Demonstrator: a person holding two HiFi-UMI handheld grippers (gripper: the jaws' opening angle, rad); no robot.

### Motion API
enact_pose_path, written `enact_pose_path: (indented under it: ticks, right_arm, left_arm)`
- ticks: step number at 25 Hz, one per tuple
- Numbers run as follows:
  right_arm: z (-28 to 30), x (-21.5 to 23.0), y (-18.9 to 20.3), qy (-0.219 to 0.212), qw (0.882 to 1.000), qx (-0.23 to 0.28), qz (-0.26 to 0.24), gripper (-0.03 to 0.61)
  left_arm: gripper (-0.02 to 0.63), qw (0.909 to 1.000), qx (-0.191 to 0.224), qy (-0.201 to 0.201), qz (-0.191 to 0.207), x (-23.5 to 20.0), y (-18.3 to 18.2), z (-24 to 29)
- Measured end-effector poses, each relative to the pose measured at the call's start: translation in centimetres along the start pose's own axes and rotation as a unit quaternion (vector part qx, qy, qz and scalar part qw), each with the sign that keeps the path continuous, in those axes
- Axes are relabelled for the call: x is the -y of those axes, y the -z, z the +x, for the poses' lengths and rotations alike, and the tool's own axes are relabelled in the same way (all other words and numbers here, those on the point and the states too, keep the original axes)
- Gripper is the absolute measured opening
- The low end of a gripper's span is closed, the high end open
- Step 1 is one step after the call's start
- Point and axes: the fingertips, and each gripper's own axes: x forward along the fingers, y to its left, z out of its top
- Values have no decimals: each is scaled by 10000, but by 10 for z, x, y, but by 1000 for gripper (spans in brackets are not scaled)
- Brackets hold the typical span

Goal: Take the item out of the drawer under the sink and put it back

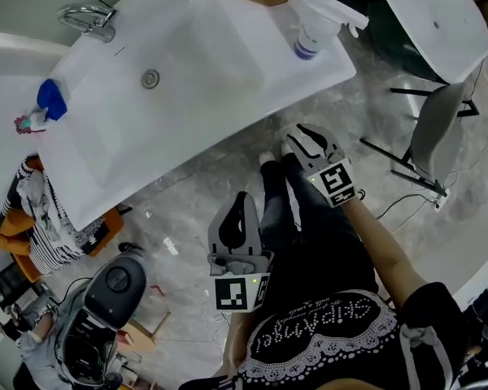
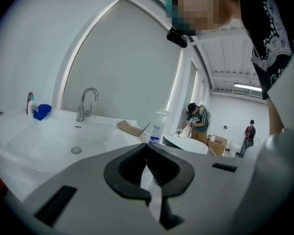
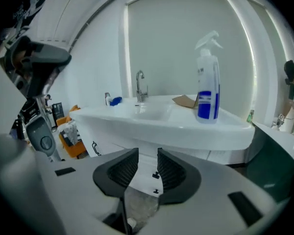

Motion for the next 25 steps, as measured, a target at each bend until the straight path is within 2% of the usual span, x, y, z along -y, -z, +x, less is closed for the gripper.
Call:
enact_pose_path:
  ticks: [5,10,15,19,25]
  right_arm:
    - [64,2,51,222,9991,-356,68,130]
    - [119,13,93,598,9959,-595,335,159]
    - [159,25,123,862,9924,-618,625,160]
    - [179,31,140,1023,9885,-443,1017,160]
    - [193,38,150,1134,9844,-349,1299,160]
  left_arm:
    - [4,9995,-267,154,-97,-1,23,-4]
    - [3,9988,-367,-55,-324,-15,38,-7]
    - [3,9982,-448,58,-392,-18,53,-3]
    - [3,9967,-609,132,-511,-17,72,7]
    - [3,9964,-754,303,-242,-8,99,26]
